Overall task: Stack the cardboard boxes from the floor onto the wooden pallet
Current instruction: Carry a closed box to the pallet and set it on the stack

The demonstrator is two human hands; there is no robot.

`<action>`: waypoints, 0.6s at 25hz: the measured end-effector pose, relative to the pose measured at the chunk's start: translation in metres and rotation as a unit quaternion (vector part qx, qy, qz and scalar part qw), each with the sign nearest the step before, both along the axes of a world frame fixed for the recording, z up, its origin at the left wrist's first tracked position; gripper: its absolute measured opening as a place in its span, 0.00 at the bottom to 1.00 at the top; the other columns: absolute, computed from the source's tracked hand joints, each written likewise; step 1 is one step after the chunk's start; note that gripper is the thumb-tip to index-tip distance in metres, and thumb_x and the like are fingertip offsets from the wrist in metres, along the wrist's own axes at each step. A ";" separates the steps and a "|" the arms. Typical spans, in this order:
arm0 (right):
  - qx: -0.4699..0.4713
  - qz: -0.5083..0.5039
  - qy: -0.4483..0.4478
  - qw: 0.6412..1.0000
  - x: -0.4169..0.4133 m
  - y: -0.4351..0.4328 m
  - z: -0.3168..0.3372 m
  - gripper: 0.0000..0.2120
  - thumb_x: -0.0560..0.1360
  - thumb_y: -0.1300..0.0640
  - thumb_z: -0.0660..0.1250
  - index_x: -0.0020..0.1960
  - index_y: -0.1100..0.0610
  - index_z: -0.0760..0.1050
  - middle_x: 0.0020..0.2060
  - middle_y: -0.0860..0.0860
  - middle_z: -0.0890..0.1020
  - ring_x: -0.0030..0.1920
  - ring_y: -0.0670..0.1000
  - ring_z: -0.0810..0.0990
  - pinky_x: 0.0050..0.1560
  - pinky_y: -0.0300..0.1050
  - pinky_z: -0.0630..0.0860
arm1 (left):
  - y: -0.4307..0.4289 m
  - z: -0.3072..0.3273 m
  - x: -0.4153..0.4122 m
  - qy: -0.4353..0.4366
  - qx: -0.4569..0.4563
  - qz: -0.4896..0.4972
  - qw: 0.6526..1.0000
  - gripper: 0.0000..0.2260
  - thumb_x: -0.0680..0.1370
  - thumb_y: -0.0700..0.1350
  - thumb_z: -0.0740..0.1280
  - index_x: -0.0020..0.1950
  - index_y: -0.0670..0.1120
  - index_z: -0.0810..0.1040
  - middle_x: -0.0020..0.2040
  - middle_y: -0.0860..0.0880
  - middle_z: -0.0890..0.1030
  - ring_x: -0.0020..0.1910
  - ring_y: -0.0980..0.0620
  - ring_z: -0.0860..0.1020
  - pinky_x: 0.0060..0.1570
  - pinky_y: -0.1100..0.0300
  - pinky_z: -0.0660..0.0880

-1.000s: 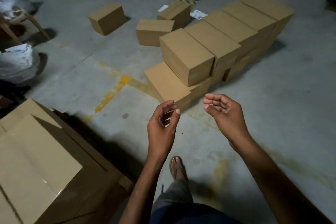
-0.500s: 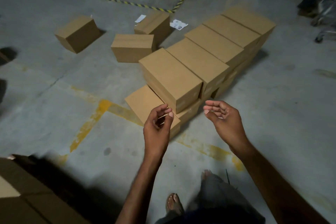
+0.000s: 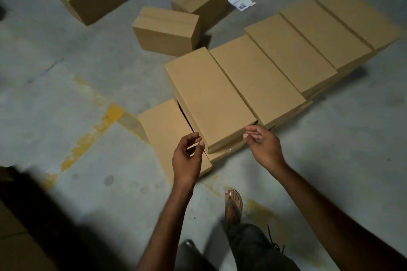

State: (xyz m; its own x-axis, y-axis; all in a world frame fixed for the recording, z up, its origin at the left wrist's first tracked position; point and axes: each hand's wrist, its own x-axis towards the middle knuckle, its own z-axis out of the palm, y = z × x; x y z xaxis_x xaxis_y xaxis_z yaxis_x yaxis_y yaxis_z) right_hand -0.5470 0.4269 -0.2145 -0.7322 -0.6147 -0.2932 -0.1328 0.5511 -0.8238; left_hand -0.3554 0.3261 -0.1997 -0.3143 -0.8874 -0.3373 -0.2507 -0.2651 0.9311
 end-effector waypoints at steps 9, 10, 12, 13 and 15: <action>0.177 0.146 0.197 0.953 -0.093 -0.106 -0.164 0.21 0.82 0.55 0.66 0.74 0.53 0.74 0.73 0.52 0.73 0.72 0.58 0.69 0.70 0.53 0.69 | -0.107 -0.193 -0.106 -0.214 -0.076 -0.145 0.963 0.24 0.81 0.42 0.67 0.77 0.49 0.71 0.77 0.44 0.67 0.74 0.44 0.69 0.70 0.52 0.70; 0.195 0.159 0.229 0.940 -0.097 -0.112 -0.179 0.22 0.82 0.54 0.65 0.76 0.53 0.72 0.75 0.53 0.71 0.74 0.58 0.67 0.71 0.55 0.68 | -0.117 -0.210 -0.114 -0.237 -0.095 -0.162 0.953 0.25 0.82 0.44 0.66 0.79 0.49 0.68 0.80 0.43 0.63 0.77 0.43 0.65 0.72 0.49 0.68; 0.226 0.172 0.270 0.920 -0.103 -0.120 -0.206 0.25 0.82 0.51 0.64 0.78 0.53 0.68 0.78 0.54 0.67 0.75 0.59 0.65 0.70 0.58 0.67 | -0.128 -0.241 -0.122 -0.286 -0.132 -0.197 0.928 0.25 0.84 0.50 0.63 0.81 0.51 0.63 0.83 0.44 0.56 0.79 0.42 0.60 0.72 0.42 0.67; 0.238 0.179 0.271 0.915 -0.104 -0.121 -0.220 0.25 0.83 0.50 0.63 0.79 0.53 0.67 0.79 0.55 0.65 0.75 0.60 0.64 0.70 0.59 0.67 | -0.129 -0.254 -0.122 -0.312 -0.147 -0.220 0.913 0.26 0.85 0.52 0.61 0.82 0.52 0.61 0.84 0.46 0.53 0.80 0.41 0.58 0.71 0.40 0.66; 0.247 0.191 0.264 0.913 -0.098 -0.117 -0.238 0.26 0.83 0.49 0.63 0.79 0.54 0.67 0.79 0.56 0.63 0.75 0.61 0.63 0.70 0.62 0.68 | -0.123 -0.269 -0.113 -0.357 -0.169 -0.256 0.882 0.27 0.85 0.56 0.58 0.83 0.55 0.55 0.85 0.50 0.46 0.81 0.41 0.55 0.71 0.39 0.63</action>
State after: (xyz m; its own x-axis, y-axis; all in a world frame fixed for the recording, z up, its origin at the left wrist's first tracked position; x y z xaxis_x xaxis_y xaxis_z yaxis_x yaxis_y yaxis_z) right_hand -0.6448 0.3097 -0.4521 -0.6117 -0.7427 -0.2723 -0.6993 0.6686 -0.2527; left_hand -0.4683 0.2026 -0.4690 -0.5180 -0.7783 -0.3550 -0.8117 0.3162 0.4911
